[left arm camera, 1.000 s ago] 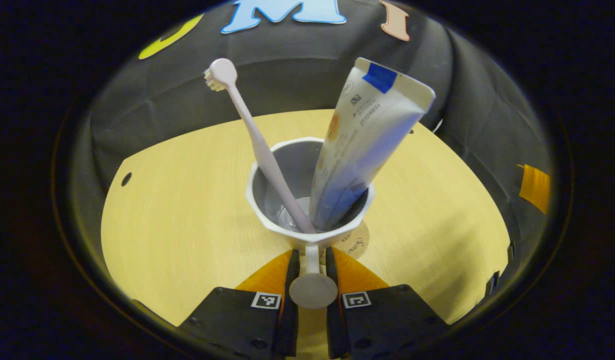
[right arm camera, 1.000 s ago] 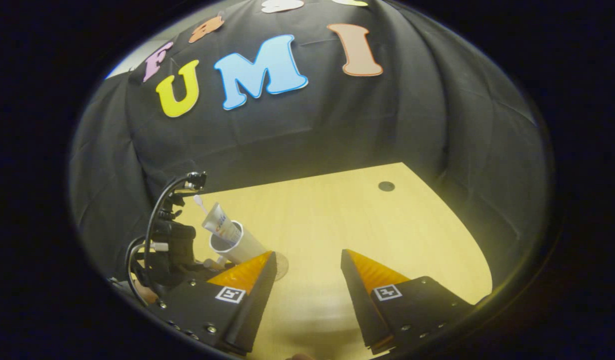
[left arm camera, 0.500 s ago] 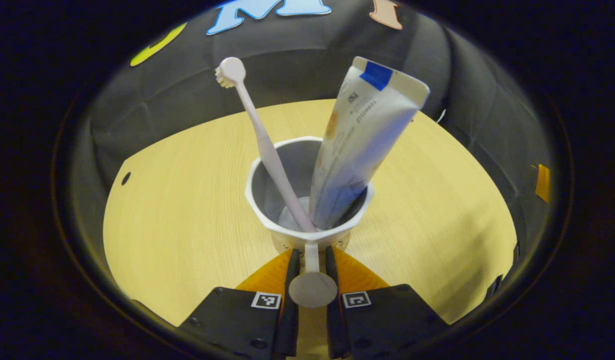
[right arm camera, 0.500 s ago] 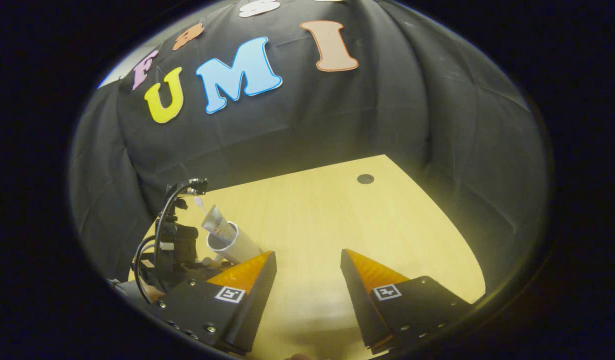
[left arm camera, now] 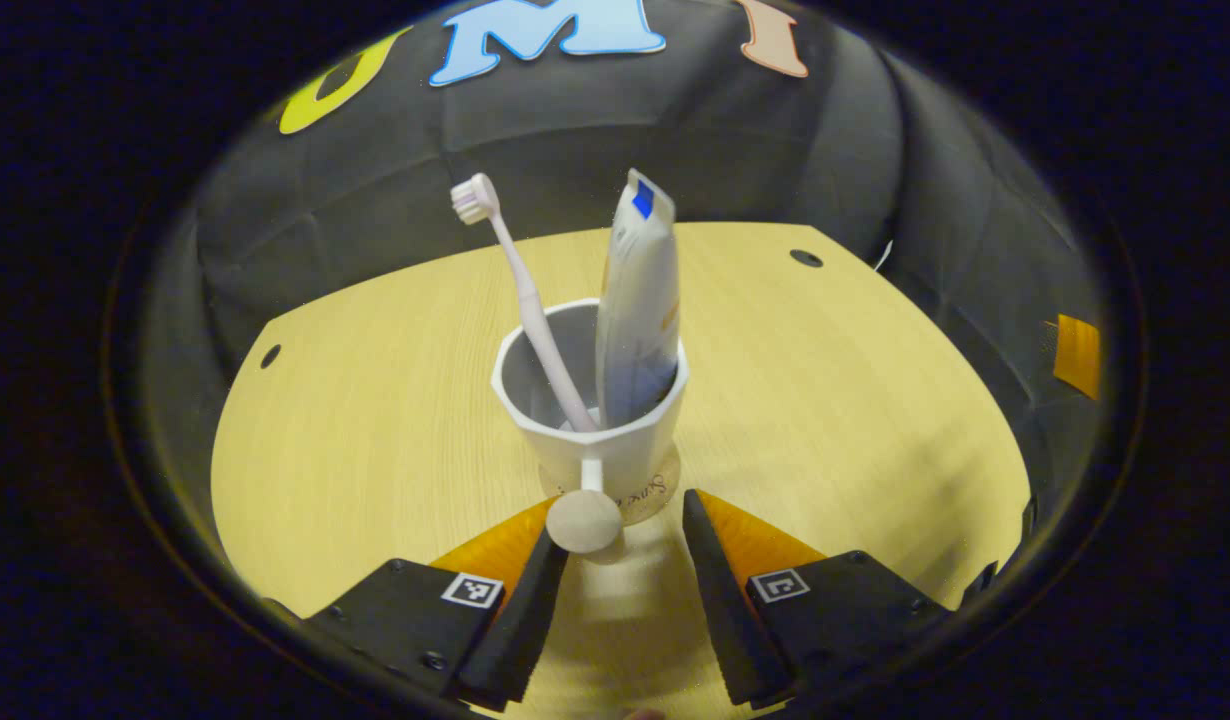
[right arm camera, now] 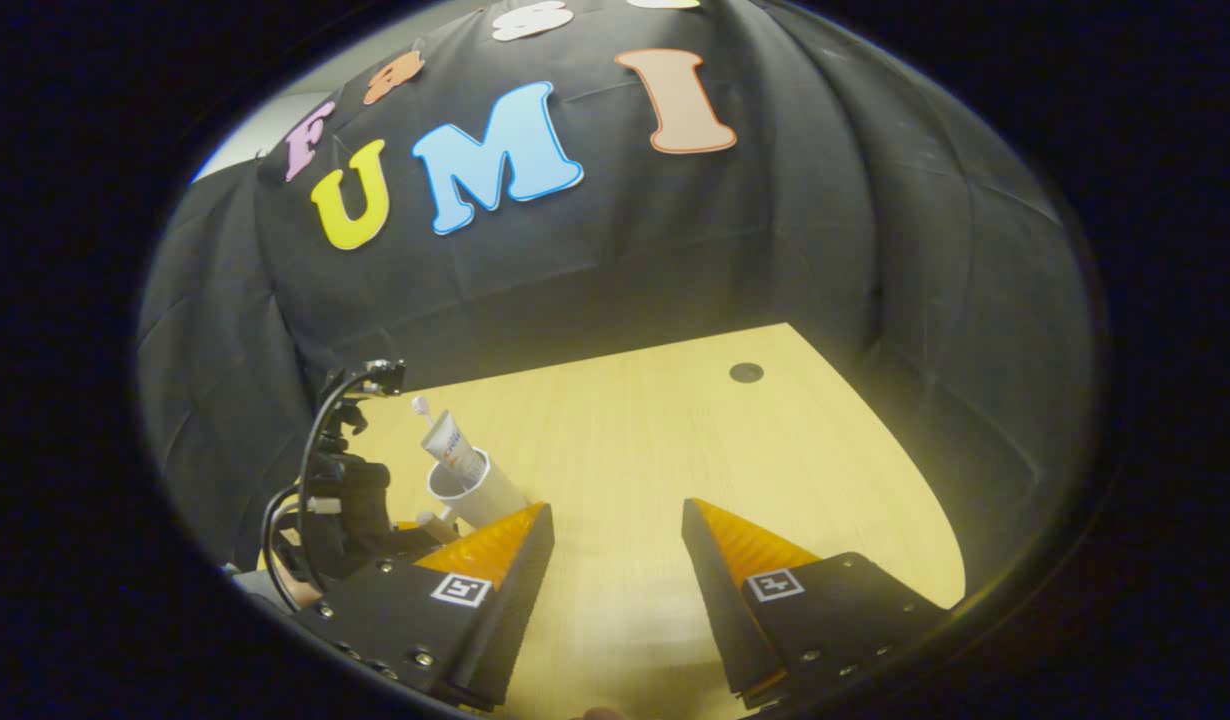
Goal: Put the toothbrush and toothpaste on the desktop into the cup, then pick up the cup and place it on the coaster on the desktop.
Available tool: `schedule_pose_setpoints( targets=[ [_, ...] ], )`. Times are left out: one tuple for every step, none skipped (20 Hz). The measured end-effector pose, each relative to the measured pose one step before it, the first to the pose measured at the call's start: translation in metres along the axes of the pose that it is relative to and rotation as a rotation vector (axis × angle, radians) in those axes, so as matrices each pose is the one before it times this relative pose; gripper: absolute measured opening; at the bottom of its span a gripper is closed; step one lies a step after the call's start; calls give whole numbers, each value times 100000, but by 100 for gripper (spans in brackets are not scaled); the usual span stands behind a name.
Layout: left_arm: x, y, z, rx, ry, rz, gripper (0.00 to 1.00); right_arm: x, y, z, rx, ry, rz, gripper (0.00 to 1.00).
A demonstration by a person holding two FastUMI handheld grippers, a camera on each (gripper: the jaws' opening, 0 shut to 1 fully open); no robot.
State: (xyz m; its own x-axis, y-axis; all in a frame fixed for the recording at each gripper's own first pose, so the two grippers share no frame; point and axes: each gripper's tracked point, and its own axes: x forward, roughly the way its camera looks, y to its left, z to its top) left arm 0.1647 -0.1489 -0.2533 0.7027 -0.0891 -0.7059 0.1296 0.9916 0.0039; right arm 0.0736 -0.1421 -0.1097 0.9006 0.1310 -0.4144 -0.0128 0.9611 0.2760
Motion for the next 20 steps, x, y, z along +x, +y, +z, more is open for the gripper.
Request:
schedule_pose_setpoints(
  targets=[
    [-1073,-235,558,54,-3353,36,86,-180,231,327,-793,-1081,667,77],
    [-1147,-144,683,-26,-3668,108,87,-204,347,447,-921,-1011,648,77],
    [-1070,166,799,-8,-3399,775,92,-338,287,352,-991,-1250,339,77],
    [-1143,223,760,-21,-3545,941,94,-380,223,535,-908,-1571,-27,77],
    [-1185,301,851,-9,-3328,838,94,-308,328,479,-732,-1828,-44,77],
    [-1270,301,1055,-168,-3662,991,94,-379,306,520,-566,-1697,-146,77],
    [-1139,407,1011,-101,-3619,1051,93,-578,395,448,-497,-1605,-187,77],
    [-1099,515,1139,69,-3919,1301,94,-445,363,561,-466,-1388,-249,77],
    [-1277,521,1193,246,-3600,693,94,-439,378,442,-658,-1599,-472,77],
    [-1139,461,953,428,-2712,348,93,-364,354,590,-913,-1694,-714,77],
    [-1090,471,1104,656,-3082,1098,93,-561,386,545,-937,-1739,-770,77],
    [-616,400,721,471,-2830,0,93,-375,363,539,-871,-1541,-476,77],
    [-679,390,592,-112,-2813,219,93,-351,569,634,-657,-1601,-255,77],
    [-527,223,716,-659,-2658,-290,93,-401,542,695,-368,-1840,-302,77],
    [-703,419,725,-630,-2960,279,93,-427,530,573,-418,-1657,-554,77],
    [-602,435,986,-485,-3059,462,93,-380,387,603,-635,-1642,-670,77],
    [-810,576,1347,-401,-2939,263,93,-342,377,571,-1000,-1653,-620,77],
    [-771,61,1122,-471,-2856,32,93,-374,348,474,-1257,-1554,-870,77],
    [-1179,303,1089,-936,-3178,558,93,-354,307,236,-1310,-1343,-898,75],
    [-573,499,894,-767,-2899,550,93,-194,318,244,-1104,-1202,-687,77]
  ],
)
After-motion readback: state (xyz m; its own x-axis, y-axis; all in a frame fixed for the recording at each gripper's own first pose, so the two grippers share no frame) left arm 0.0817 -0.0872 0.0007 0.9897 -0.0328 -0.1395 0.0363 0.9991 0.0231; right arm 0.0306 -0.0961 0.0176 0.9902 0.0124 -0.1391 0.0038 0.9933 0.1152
